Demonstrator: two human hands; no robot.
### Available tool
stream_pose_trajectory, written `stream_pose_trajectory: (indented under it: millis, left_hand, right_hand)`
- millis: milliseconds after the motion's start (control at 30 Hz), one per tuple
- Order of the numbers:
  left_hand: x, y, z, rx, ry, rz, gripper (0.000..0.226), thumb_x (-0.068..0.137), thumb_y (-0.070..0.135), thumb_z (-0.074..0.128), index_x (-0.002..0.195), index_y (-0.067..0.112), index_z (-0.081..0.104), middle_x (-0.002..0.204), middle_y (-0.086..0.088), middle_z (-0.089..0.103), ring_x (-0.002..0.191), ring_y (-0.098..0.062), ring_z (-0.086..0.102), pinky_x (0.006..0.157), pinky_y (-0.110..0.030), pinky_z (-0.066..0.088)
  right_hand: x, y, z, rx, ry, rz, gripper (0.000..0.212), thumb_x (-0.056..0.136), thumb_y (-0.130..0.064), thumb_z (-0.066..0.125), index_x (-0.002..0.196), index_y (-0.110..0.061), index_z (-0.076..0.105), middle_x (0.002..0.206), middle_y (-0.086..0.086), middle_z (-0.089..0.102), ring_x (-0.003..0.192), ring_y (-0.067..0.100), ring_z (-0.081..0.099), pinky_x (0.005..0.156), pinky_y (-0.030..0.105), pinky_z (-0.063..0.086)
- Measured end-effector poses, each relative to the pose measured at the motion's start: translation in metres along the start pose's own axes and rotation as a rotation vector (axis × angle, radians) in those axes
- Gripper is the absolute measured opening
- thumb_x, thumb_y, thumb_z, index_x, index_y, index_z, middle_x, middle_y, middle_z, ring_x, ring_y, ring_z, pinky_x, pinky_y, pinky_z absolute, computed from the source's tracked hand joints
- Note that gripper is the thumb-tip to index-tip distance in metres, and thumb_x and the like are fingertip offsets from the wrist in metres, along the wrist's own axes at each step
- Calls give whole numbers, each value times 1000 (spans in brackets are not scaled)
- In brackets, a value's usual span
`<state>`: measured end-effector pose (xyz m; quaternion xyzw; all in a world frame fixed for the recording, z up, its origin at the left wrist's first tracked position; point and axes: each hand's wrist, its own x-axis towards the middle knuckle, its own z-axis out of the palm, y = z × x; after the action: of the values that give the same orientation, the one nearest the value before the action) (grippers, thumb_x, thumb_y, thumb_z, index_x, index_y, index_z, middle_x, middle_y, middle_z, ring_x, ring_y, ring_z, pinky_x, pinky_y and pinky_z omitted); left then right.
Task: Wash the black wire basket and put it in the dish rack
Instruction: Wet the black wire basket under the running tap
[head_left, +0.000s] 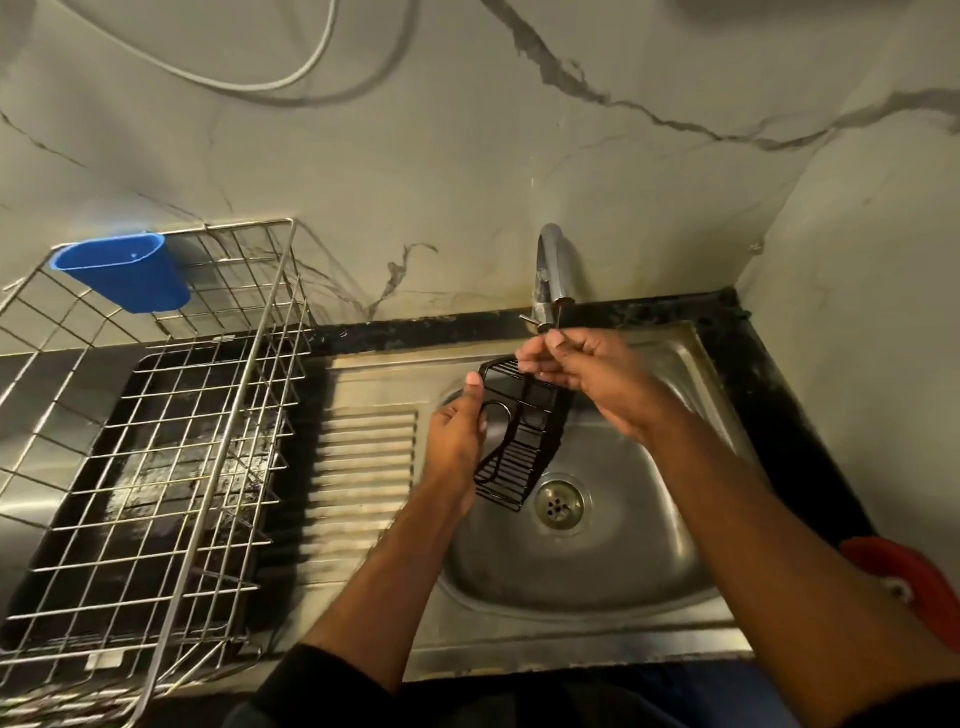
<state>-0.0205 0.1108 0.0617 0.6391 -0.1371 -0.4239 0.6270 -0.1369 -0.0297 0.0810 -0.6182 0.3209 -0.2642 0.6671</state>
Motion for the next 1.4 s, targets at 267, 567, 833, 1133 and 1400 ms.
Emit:
stream_pose_trajectory:
  millis: [267,567,833,1133,1400]
  left_hand:
    - [2,-17,-8,-100,113,-23,47,96,63,50,80,21,65,55,10,50,45,-4,34,41,-19,25]
    - [-1,-30,-30,-303,129,12,45,77,73,55,75,28,50,55,12,34,42,-1,27,37,-15,21]
    - [-7,-12,-52,-295,97,134,48,84,63,47,58,25,34,43,13,27,35,0,20,34,-15,18]
    - [-13,-11,-80,-197,112,204,53,83,71,51,56,29,34,50,11,22,43,-4,15,47,-26,9]
    - [-14,-12,-95,-181,74,199,52,84,69,51,57,25,47,50,9,34,43,-5,26,45,-21,17]
  right_hand:
    - [0,35,-31,-215,351,76,22,102,-26,53,106,-17,73,102,-2,75,103,17,70,92,33,54]
    - [-22,52,-24,-303,341,257,52,96,-49,56,141,-24,51,137,0,59,124,18,55,105,41,45]
    - [-16,50,3,-99,287,281,37,97,-43,57,131,-29,55,129,-7,57,117,11,53,106,42,44]
    - [2,52,28,133,212,373,27,97,-43,58,119,-29,58,133,5,57,121,24,54,93,38,48]
    - [6,50,30,337,289,441,39,91,-40,64,128,-27,58,152,8,41,139,30,36,107,52,40]
